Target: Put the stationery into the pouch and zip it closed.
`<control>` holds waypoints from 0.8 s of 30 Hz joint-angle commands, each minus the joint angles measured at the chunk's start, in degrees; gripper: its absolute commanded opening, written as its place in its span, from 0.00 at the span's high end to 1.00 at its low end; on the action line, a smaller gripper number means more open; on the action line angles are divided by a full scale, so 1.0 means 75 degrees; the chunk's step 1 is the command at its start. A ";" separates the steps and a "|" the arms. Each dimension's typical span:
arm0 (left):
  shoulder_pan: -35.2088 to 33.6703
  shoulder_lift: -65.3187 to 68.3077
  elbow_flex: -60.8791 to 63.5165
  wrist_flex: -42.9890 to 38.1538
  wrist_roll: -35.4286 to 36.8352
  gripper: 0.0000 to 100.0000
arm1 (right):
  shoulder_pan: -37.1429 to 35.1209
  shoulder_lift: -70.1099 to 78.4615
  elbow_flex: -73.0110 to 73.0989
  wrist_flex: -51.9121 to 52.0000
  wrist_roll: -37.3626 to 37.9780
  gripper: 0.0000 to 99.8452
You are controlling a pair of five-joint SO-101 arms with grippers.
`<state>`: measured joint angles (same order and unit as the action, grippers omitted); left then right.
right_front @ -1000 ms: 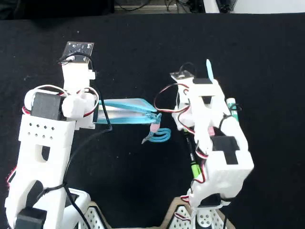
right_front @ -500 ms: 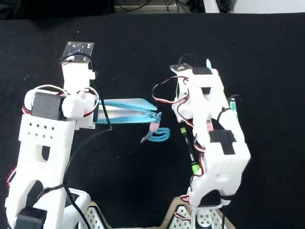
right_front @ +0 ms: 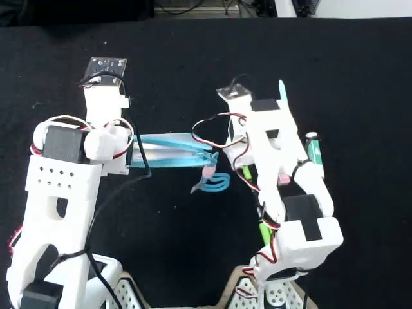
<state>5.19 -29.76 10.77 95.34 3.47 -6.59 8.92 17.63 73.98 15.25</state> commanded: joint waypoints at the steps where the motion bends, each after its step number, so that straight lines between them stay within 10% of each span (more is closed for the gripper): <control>1: 0.0076 0.0047 0.0240 -0.0035 0.0023 0.97 | -0.0105 0.0041 0.0018 -0.0199 -0.0047 0.89; 24: 0.0076 0.0047 0.0240 -0.0035 0.0023 0.97 | 0.0082 0.1284 0.0041 -0.0610 0.0481 0.90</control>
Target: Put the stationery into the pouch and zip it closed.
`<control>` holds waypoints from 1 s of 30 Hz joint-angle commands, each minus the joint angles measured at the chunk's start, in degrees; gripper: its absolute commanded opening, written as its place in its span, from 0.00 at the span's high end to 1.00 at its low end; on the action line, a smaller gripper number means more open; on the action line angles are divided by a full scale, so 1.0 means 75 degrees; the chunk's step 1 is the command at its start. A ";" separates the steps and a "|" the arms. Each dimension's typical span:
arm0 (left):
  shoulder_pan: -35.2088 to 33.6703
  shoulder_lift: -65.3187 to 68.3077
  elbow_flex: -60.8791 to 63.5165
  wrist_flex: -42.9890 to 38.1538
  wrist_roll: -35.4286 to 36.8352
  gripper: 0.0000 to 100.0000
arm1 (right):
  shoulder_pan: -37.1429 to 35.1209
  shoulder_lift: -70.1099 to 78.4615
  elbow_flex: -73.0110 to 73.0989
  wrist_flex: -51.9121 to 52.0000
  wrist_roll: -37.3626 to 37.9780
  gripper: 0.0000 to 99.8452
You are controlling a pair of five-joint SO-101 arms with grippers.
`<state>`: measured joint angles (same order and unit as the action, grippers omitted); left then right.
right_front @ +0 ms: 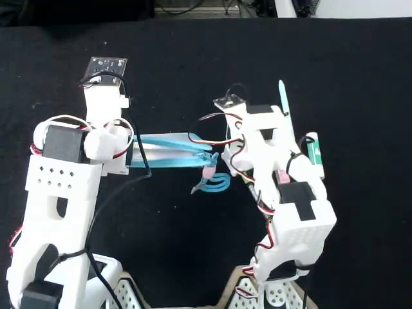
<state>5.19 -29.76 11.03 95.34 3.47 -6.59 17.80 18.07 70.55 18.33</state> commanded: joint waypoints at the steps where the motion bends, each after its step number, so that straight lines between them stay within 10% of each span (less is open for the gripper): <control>1: 0.0076 0.0047 0.0205 -0.0035 0.0023 0.97 | 0.0082 0.0147 -0.0018 -0.0152 0.0070 0.90; 14: 0.0076 0.0047 0.0205 -0.0035 0.0023 0.97 | 0.1242 -0.0147 0.0381 -0.0703 0.0985 0.99; 30: 0.0076 0.0047 0.0205 -0.0047 0.0012 0.97 | -0.0082 -0.7613 0.1014 0.1301 -0.0363 0.99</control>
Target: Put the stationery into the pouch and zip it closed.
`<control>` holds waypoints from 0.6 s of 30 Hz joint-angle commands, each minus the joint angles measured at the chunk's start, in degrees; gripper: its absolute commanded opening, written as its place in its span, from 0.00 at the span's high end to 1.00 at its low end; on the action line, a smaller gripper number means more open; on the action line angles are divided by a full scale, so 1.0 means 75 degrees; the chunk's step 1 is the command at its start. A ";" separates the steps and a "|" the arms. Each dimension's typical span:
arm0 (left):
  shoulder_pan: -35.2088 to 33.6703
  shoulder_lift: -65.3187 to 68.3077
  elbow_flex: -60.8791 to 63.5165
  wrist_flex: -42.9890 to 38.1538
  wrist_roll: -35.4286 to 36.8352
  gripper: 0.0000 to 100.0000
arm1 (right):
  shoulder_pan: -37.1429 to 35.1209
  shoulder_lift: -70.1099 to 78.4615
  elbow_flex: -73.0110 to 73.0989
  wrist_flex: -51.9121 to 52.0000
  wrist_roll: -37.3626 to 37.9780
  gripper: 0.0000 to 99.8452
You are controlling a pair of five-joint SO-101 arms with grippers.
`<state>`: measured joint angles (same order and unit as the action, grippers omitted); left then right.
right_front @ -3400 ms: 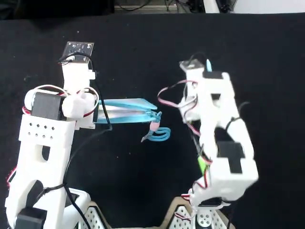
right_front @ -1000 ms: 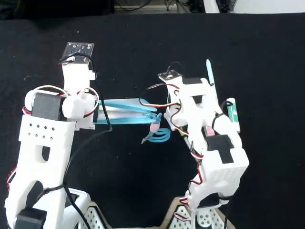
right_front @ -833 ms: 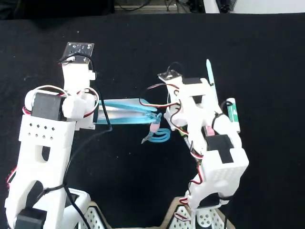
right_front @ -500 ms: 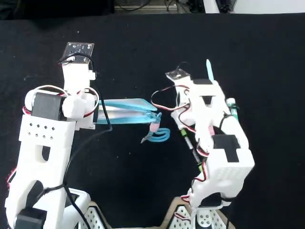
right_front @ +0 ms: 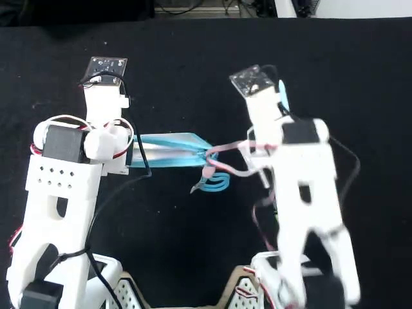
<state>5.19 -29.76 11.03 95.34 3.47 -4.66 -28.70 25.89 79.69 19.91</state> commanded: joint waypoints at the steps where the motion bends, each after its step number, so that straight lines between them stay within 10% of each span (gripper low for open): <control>1: 0.0076 0.0047 0.0205 -0.0047 0.0012 0.97 | -0.0434 -0.1776 -0.0029 0.0059 -0.0856 0.99; 18: 0.0076 0.0047 0.0205 -0.0047 0.0012 0.97 | -0.3880 -0.6406 -0.0029 -0.2614 -0.1606 0.99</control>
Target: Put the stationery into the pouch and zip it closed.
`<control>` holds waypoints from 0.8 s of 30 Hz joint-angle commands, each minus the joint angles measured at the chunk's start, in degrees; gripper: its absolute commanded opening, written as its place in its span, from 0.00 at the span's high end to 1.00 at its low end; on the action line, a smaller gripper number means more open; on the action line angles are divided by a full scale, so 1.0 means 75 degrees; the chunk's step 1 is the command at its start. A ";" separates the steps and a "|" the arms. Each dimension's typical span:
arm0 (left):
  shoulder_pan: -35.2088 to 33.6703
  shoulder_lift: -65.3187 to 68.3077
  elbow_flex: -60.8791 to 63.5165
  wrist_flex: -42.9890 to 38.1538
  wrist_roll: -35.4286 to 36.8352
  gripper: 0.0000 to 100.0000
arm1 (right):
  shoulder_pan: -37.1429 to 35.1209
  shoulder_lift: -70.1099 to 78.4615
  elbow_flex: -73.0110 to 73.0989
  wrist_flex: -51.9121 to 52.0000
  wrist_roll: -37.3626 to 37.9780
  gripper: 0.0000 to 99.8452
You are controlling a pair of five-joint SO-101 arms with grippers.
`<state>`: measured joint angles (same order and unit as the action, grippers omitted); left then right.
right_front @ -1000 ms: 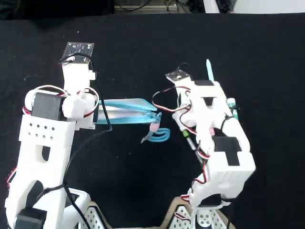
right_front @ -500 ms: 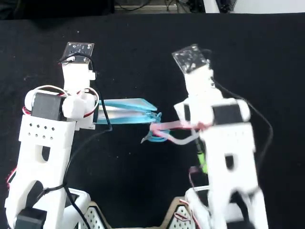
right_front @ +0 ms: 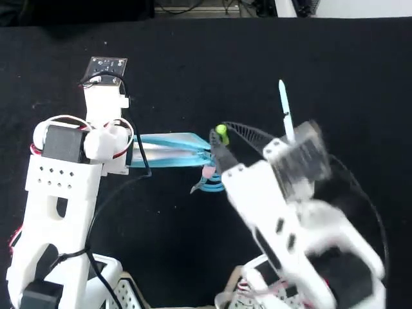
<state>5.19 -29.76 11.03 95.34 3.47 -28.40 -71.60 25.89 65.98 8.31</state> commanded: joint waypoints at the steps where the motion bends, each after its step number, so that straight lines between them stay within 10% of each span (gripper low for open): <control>1: 0.0076 0.0047 0.0205 -0.0047 0.0012 0.97 | -0.0973 -0.0873 -0.0018 -0.1043 -0.0059 0.99; 24: 0.0064 0.0047 0.0334 -0.0047 0.0023 0.97 | -0.2016 -0.1459 0.3569 -0.5462 0.0012 0.99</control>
<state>5.19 -29.76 11.82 95.08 3.47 -44.22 -82.15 50.95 27.65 8.22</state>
